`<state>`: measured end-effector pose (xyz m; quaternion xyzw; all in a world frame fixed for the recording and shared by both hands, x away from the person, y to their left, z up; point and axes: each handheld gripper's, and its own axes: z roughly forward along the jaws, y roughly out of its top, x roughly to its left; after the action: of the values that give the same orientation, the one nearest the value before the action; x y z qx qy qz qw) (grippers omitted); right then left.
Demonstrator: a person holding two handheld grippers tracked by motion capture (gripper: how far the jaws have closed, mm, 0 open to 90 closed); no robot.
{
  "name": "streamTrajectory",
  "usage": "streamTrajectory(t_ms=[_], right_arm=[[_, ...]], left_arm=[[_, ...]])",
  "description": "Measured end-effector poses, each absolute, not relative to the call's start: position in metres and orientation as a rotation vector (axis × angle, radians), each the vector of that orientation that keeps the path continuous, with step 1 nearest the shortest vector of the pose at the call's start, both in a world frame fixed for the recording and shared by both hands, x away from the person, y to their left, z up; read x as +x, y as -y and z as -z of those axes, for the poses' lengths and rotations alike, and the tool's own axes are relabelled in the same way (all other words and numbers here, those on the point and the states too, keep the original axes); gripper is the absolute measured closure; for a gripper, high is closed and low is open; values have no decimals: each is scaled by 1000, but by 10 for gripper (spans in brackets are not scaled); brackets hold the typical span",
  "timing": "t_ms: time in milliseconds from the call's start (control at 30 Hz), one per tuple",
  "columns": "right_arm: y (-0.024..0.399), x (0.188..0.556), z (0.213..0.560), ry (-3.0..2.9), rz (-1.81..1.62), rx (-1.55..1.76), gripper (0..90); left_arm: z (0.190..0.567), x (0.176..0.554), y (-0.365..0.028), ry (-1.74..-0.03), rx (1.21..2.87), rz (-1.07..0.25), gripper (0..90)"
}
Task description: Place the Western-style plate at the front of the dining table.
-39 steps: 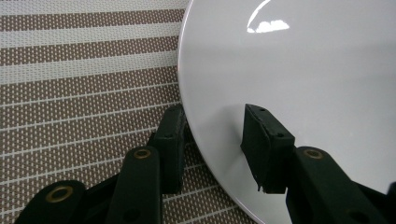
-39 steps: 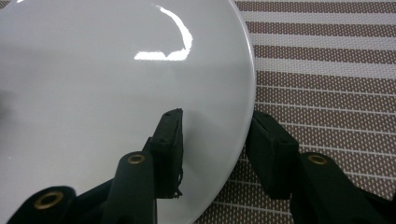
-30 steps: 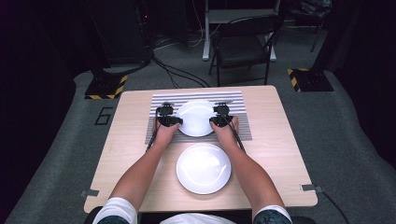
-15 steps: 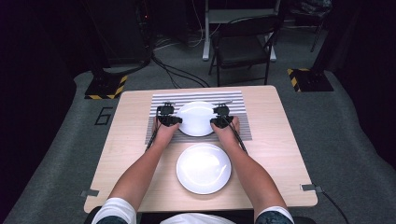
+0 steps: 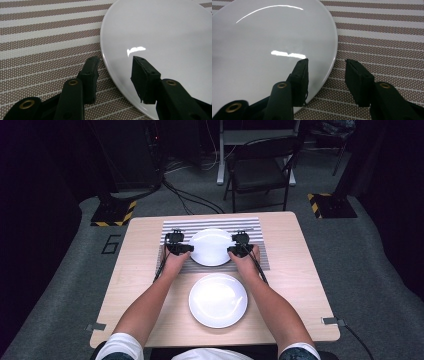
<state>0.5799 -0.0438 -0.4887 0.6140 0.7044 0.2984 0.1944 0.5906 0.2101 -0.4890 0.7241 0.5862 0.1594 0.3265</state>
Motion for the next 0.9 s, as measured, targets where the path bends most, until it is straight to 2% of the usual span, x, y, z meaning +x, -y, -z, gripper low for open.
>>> streamTrajectory(t_ms=[900], right_arm=[[63,559,454,-1964,-941,1670,533]], left_arm=[[458,570,-219,-1435,1915,-469,554]])
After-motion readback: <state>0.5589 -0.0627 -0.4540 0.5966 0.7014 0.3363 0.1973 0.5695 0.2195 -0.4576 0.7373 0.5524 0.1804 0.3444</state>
